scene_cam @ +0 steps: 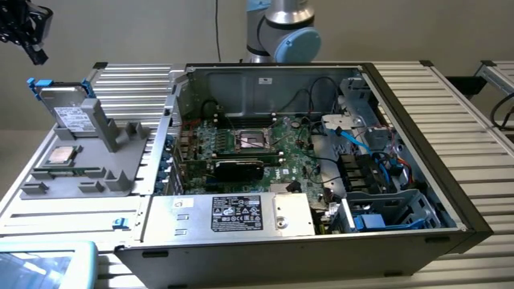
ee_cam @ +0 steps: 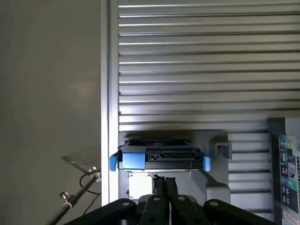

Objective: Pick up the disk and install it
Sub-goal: 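Reach for the disk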

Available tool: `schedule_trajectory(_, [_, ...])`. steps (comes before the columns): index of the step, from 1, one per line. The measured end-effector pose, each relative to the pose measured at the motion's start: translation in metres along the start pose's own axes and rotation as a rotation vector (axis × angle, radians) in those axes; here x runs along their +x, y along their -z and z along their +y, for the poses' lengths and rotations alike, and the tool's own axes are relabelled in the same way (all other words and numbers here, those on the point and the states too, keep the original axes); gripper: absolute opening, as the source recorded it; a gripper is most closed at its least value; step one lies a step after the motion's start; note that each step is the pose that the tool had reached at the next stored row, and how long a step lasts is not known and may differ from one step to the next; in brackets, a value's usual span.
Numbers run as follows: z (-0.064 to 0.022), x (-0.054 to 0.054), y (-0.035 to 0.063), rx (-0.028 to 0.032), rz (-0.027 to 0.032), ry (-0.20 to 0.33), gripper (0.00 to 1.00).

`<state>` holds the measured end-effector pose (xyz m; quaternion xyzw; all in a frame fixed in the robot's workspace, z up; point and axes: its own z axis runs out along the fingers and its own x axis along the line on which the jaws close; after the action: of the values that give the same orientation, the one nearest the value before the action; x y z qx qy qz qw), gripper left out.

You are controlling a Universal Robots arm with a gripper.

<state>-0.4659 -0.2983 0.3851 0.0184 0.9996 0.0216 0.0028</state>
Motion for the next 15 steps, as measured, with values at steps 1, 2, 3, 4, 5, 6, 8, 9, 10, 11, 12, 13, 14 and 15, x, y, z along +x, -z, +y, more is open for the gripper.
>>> schedule_trajectory(1, [0.0012, 0.002, -0.0003, 0.0001, 0.0015, 0.000, 0.11])
schedule_trajectory(2, [0.0028, 0.004, -0.0006, 0.0002, 0.0024, 0.000, 0.11])
schedule_trajectory(3, [0.0050, 0.006, -0.0010, 0.0001, 0.0028, 0.000, 0.11])
schedule_trajectory(4, [0.0072, 0.008, -0.0013, 0.0001, 0.0036, 0.000, 0.11])
schedule_trajectory(5, [0.0091, 0.009, -0.0015, 0.0002, 0.0051, 0.000, 0.11])
schedule_trajectory(6, [0.0106, 0.011, -0.0018, 0.0003, 0.0058, 0.000, 0.11])
schedule_trajectory(8, [0.0126, 0.015, -0.0023, 0.0002, 0.0064, 0.000, 0.11])
schedule_trajectory(9, [0.0128, 0.017, -0.0024, 0.0003, 0.0068, 0.000, 0.11])
schedule_trajectory(10, [0.0130, 0.018, -0.0028, 0.0002, 0.0068, 0.000, 0.11])
schedule_trajectory(11, [0.0132, 0.020, -0.0031, 0.0003, 0.0068, 0.000, 0.11])
schedule_trajectory(12, [0.0133, 0.022, -0.0034, 0.0003, 0.0070, 0.000, 0.11])
schedule_trajectory(13, [0.0133, 0.022, -0.0037, 0.0002, 0.0075, 0.000, 0.11])
schedule_trajectory(14, [0.0133, 0.022, -0.0037, 0.0003, 0.0084, 0.000, 0.11])
schedule_trajectory(15, [0.0133, 0.022, -0.0036, 0.0003, 0.0085, 0.000, 0.11])
